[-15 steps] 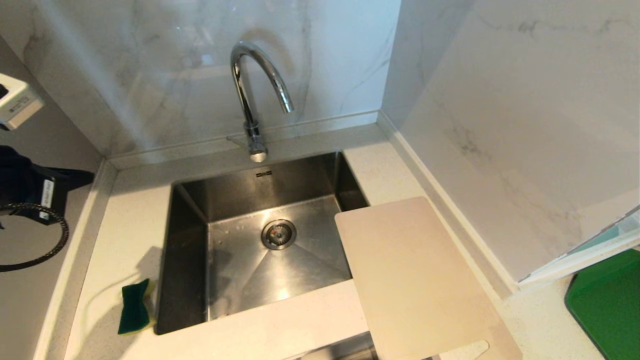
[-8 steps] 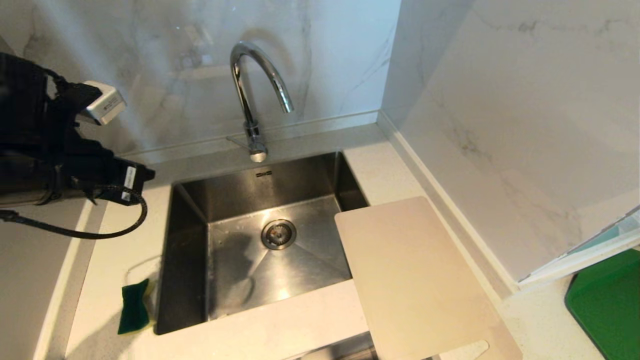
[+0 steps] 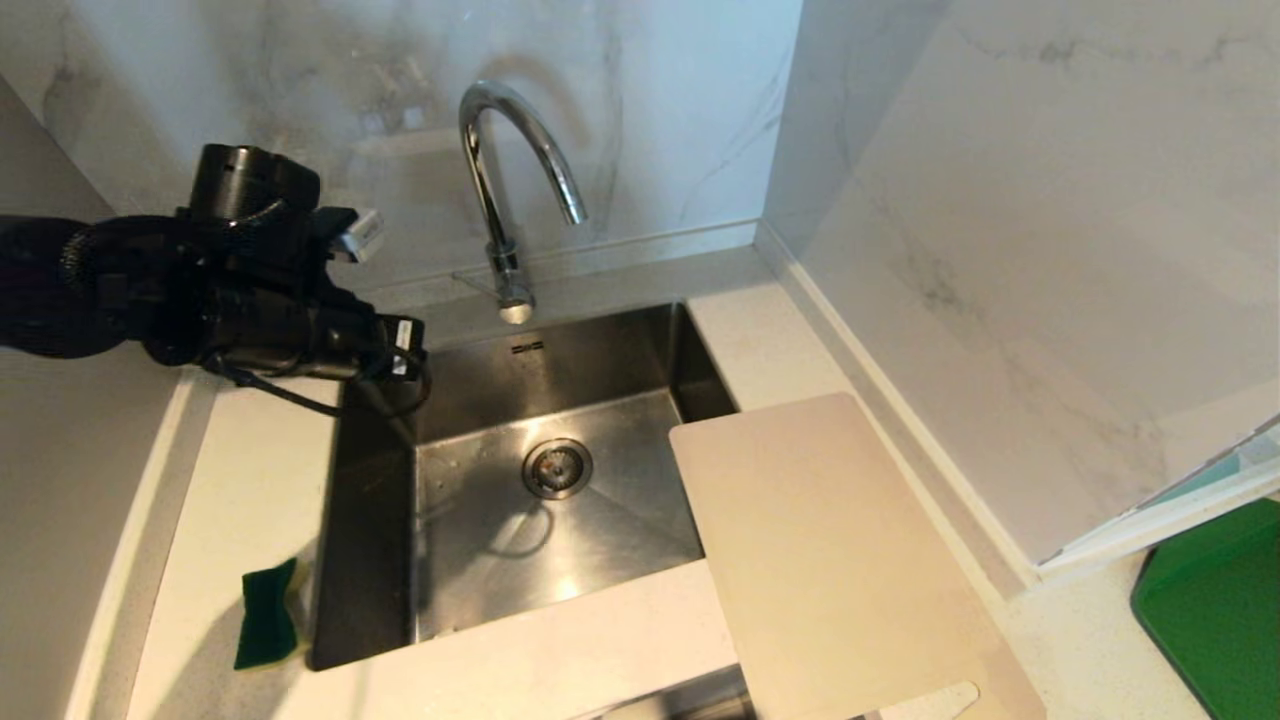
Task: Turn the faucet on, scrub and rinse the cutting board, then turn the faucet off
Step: Turn on the tap
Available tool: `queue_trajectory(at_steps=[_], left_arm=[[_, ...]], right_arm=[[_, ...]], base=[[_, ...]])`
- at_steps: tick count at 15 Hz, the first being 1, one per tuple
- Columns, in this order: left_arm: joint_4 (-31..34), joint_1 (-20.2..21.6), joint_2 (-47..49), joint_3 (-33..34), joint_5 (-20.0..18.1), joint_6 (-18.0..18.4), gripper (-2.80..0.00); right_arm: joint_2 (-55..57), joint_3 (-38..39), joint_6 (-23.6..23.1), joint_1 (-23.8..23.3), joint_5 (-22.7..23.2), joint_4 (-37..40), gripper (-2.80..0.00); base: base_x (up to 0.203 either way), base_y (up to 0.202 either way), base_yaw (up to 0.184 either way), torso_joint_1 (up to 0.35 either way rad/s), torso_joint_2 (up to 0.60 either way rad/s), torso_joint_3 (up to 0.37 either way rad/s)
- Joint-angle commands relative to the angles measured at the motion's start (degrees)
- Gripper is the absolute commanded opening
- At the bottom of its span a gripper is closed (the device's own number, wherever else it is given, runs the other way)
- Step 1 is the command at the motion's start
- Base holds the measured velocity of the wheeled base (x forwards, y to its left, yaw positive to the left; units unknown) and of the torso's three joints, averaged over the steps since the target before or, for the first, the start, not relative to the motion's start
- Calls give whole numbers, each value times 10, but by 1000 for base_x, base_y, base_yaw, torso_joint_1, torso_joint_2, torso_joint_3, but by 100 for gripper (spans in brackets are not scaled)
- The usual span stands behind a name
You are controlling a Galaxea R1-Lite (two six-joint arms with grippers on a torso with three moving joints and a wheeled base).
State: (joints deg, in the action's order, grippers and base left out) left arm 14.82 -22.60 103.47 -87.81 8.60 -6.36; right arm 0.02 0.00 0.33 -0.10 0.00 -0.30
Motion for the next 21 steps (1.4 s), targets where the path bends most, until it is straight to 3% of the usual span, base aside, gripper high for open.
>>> queue_trajectory(at_steps=[1,6,9,12,16,21], left_arm=[[5,-12,64,-42,-5,-15,-280],[5,-14,143,-154,-6,-51,-280],[5,-14,185,-229,-4,-91,-280],[-40,-14,209,-240,3,-101,-280],[-113,-11,221,-240,51,-114,-280],[-210,-12,221,-241,143,-112,-280]], right_arm=[[0,0,0,0,0,-1,-280],[0,0,0,0,0,-1,-280],[0,0,0,0,0,-1,-280],[0,0,0,0,0,-1,-280],[0,0,0,0,0,-1,-280],[0,0,0,0,0,-1,-280]], base=[[0,0,0,0,0,0],[0,0,0,0,0,0],[0,0,0,0,0,0],[0,0,0,0,0,0],[0,0,0,0,0,0],[0,0,0,0,0,0]])
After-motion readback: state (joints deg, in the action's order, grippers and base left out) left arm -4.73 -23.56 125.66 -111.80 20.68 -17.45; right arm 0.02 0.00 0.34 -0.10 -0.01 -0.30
